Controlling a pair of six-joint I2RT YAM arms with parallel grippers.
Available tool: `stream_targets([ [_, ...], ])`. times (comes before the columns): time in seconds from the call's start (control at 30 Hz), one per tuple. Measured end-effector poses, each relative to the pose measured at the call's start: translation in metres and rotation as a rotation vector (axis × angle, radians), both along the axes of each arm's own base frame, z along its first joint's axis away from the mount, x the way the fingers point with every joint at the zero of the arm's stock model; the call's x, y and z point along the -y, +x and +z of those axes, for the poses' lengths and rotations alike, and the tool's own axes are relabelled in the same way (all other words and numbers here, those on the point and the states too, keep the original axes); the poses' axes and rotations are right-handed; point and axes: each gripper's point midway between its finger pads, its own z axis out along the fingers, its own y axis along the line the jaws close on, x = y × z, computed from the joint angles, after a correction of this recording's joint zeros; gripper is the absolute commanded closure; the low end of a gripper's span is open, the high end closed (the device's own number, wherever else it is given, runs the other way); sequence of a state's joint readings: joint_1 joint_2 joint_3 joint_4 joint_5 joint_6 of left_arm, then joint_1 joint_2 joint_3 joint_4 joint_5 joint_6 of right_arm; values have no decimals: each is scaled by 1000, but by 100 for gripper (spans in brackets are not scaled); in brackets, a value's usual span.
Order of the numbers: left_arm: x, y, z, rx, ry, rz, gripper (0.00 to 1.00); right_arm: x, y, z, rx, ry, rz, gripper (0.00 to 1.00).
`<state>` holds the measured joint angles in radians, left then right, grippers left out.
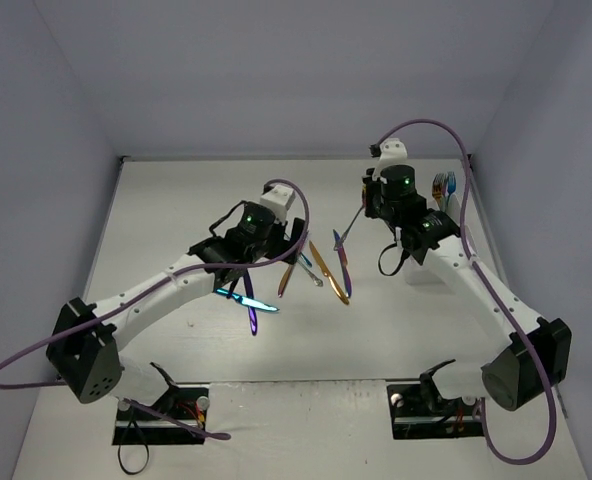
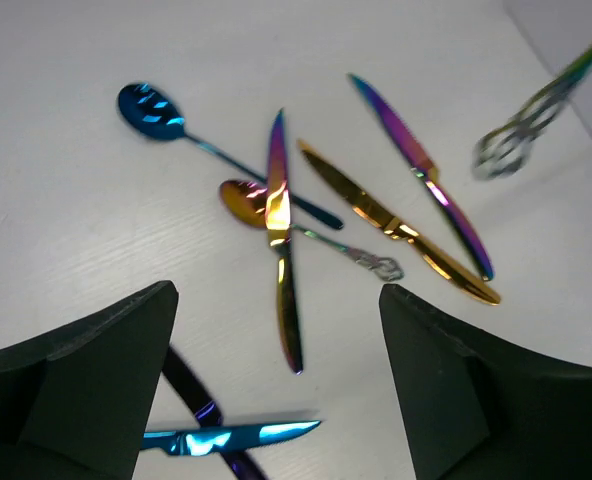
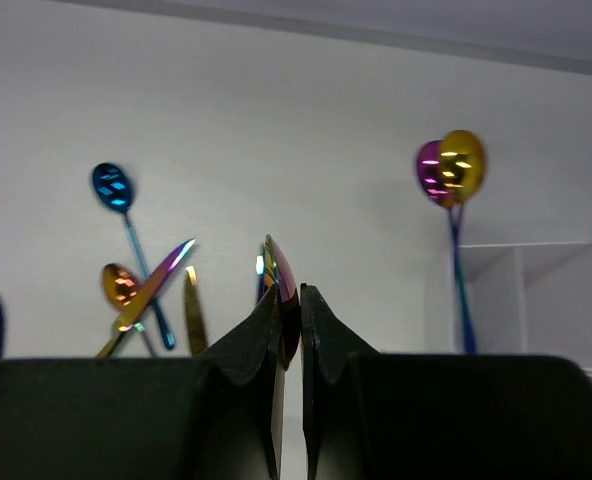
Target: Sort the eating utensils into containers
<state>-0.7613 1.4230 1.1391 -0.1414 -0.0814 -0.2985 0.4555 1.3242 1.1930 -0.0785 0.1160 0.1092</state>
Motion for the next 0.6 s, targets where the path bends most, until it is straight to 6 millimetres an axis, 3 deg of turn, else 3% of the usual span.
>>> stream_targets([
  [0.3,-130,-10,-44,-145,103,330,18,123,54,41,107,-240,-440,100],
  [0.43,-156,-20,-49,-167,116,384,18,160,69,29,82,-331,-555,100],
  [0.6,-164,-26,-52,-186,128,398,18,168,84,-6,8,-458,-560,100],
])
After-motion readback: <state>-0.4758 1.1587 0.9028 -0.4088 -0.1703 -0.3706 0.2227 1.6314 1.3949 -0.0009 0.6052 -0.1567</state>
